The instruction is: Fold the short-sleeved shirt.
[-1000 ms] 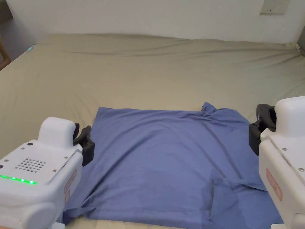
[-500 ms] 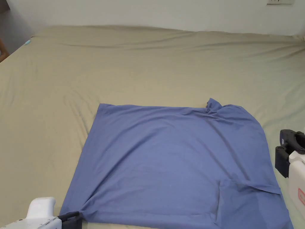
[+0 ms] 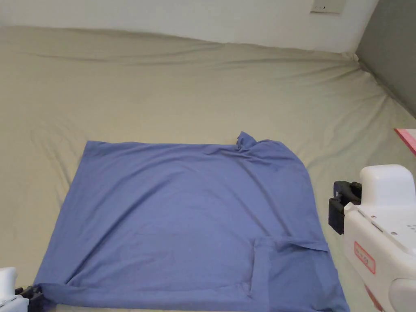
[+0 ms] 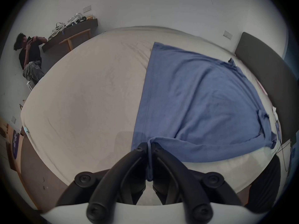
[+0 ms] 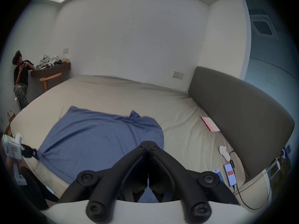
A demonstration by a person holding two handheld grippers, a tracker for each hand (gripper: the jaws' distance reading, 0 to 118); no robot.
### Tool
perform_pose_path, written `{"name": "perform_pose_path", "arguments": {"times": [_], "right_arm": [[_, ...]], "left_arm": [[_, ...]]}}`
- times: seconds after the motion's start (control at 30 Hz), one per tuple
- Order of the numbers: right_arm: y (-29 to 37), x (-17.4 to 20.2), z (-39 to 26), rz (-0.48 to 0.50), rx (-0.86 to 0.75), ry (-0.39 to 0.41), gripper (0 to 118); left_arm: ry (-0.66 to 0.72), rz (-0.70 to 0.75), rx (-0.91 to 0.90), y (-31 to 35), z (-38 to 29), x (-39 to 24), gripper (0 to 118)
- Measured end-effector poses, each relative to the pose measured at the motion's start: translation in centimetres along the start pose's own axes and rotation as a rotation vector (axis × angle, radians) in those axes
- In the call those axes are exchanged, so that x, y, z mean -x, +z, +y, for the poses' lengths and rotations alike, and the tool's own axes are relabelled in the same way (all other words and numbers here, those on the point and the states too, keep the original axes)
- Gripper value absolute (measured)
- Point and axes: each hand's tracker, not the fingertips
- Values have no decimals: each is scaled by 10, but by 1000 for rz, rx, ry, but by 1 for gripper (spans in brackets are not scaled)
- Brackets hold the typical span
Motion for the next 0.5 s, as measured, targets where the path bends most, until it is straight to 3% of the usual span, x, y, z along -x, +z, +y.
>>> {"name": "perform_pose_path", "arguments": {"times": [0.07,0.1,0.13,0.2,0.37,0.5], "right_arm": [[-13,-14,-21,6,92,5,2],[-20,-21,-34,19,132,-3,11],[-28,-28,-49,39,183,-24,33],[-46,-41,-82,57,359,-21,96],[-69,-51,-159,69,621,-25,101],[-69,-46,-184,93,627,-7,101]], "left_arm": [[27,-31,-24,9,4,1,4],[29,-43,-38,14,6,0,4],[26,-46,-46,23,7,-6,4],[8,-32,-84,36,8,-12,4],[-44,1,-115,56,10,-26,4],[-45,28,-96,51,13,-25,4]]}}
